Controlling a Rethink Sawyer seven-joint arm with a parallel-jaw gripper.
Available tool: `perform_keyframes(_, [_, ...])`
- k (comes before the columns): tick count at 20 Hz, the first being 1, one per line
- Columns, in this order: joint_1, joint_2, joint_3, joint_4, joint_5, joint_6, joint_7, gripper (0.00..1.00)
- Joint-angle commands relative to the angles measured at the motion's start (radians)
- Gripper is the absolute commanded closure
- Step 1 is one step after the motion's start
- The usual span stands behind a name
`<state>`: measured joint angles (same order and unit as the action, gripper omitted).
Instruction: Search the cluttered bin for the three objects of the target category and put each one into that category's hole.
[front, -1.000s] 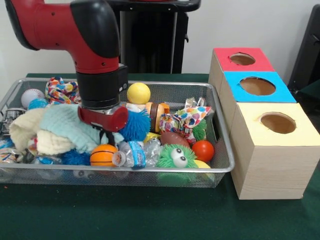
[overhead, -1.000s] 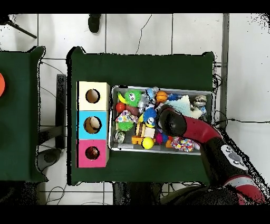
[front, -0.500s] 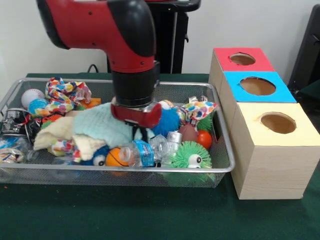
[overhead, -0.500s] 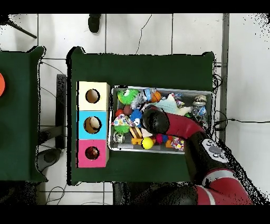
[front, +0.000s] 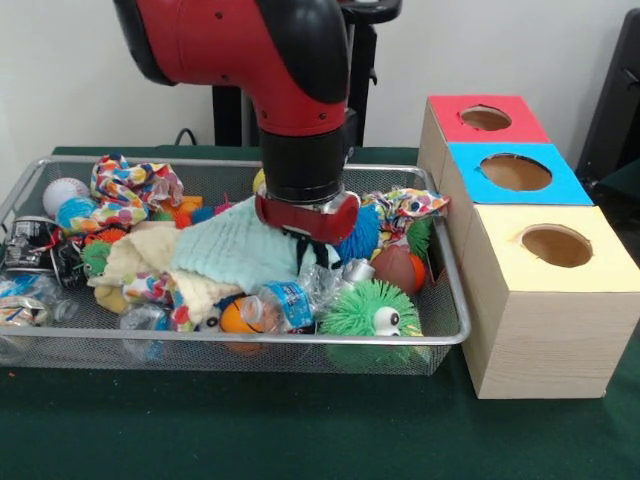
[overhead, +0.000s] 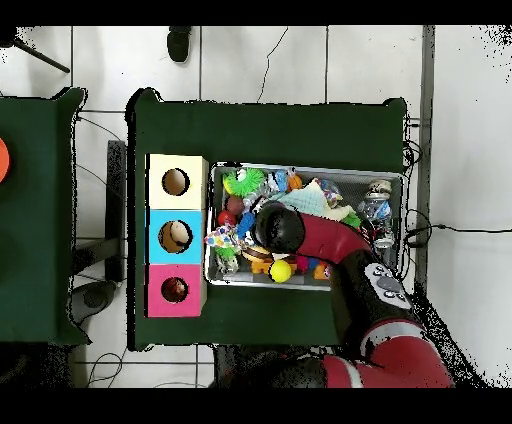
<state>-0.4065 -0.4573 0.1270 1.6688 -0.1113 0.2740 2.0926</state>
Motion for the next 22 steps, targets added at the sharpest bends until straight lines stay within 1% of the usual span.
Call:
perform_keyframes(1, [0.215,0.026,-0.111,0.082,0.023,0.214,0.195,1.00])
perform_keyframes(2, [0.252,0.031,-0.161,0.066,0.014,0.188,0.205,1.00])
perform_keyframes(5, [0.337,0.060,-0.277,0.037,0.001,0.124,0.224,1.00])
perform_keyframes(6, [0.366,0.060,-0.317,0.037,0.006,0.123,0.237,1.00])
perform_keyframes(7, [0.385,0.064,-0.340,0.042,0.014,0.106,0.248,1.00])
perform_keyframes(9, [0.435,0.056,-0.389,0.045,0.034,0.140,0.263,1.00])
perform_keyframes(10, [0.462,0.047,-0.415,0.047,0.047,0.185,0.269,1.00])
perform_keyframes(11, [0.474,0.035,-0.422,0.056,0.059,0.203,0.266,1.00])
perform_keyframes(12, [0.471,0.026,-0.416,0.060,0.071,0.212,0.254,1.00])
perform_keyframes(15, [0.457,0.030,-0.406,0.063,0.100,0.198,0.225,1.00])
perform_keyframes(18, [0.434,0.054,-0.408,0.032,0.115,0.196,0.195,1.00])
perform_keyframes(20, [0.420,0.059,-0.403,0.028,0.116,0.186,0.172,1.00])
perform_keyframes(21, [0.414,0.060,-0.400,0.028,0.117,0.180,0.150,0.00])
perform_keyframes(22, [0.406,0.057,-0.393,0.030,0.111,0.170,0.138,0.00])
